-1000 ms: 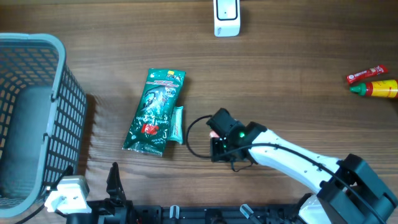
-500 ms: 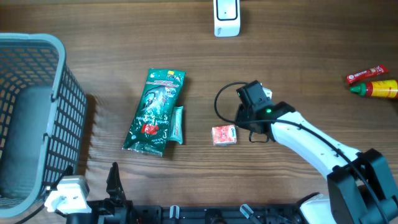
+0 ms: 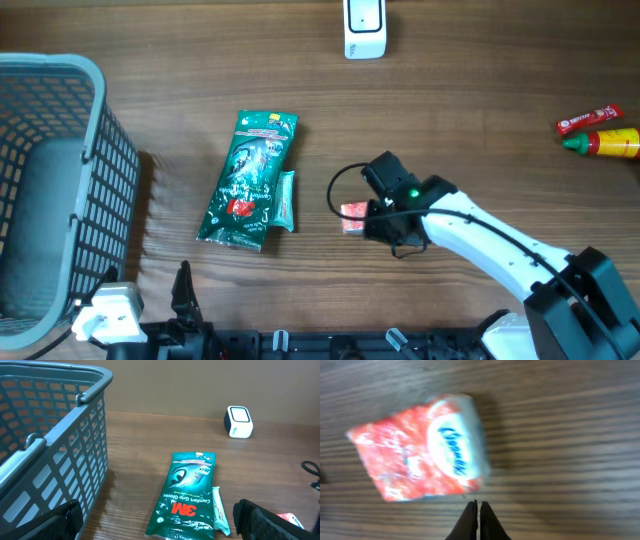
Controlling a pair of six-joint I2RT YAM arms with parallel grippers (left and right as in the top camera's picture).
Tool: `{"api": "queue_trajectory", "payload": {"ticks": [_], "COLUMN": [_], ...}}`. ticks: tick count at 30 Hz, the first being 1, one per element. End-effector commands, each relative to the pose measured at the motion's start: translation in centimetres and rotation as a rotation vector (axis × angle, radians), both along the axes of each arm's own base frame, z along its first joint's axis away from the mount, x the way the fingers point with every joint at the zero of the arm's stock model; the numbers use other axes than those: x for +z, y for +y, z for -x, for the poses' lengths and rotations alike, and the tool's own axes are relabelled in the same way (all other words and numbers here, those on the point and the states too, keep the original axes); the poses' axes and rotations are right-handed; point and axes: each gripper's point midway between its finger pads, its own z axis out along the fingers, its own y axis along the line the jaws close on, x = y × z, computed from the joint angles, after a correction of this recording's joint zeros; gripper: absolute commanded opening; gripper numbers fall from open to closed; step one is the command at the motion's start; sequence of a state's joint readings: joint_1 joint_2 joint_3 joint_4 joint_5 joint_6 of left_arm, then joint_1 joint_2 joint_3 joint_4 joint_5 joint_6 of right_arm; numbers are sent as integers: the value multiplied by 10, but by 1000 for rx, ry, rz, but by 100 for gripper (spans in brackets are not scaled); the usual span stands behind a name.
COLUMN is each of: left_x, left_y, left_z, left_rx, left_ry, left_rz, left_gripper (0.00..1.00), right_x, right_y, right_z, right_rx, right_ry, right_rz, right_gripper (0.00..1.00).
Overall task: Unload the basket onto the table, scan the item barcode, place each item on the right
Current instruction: 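Grasp the Kleenex tissue pack with the right gripper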
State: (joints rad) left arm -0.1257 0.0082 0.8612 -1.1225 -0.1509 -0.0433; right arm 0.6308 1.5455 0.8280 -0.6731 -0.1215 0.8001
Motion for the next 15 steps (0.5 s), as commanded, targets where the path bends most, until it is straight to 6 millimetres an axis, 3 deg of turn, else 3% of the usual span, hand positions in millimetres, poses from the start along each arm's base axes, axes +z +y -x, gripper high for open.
{"api": "queue_trajectory", "payload": {"ticks": [1,7,12,15], "left_x": [1,1,1,1], "left_y": [0,0,0,0], "left_z": [1,1,1,1], "left_rx": [2,2,2,2], "left_ry": [-7,-7,-7,-7], "left_rz": [5,5,5,5], "left_gripper": [100,100,100,100], "right_x": [-9,-34,-32,-23], "right_y": [4,-7,-31,-15], "right_z": [4,8,-28,-54], "right_rx": [10,0,-39,72], "right_ry": [-5,50,-85,-172], "right_rz": [14,98,185,89], "right_gripper": [8,8,18,19]}}
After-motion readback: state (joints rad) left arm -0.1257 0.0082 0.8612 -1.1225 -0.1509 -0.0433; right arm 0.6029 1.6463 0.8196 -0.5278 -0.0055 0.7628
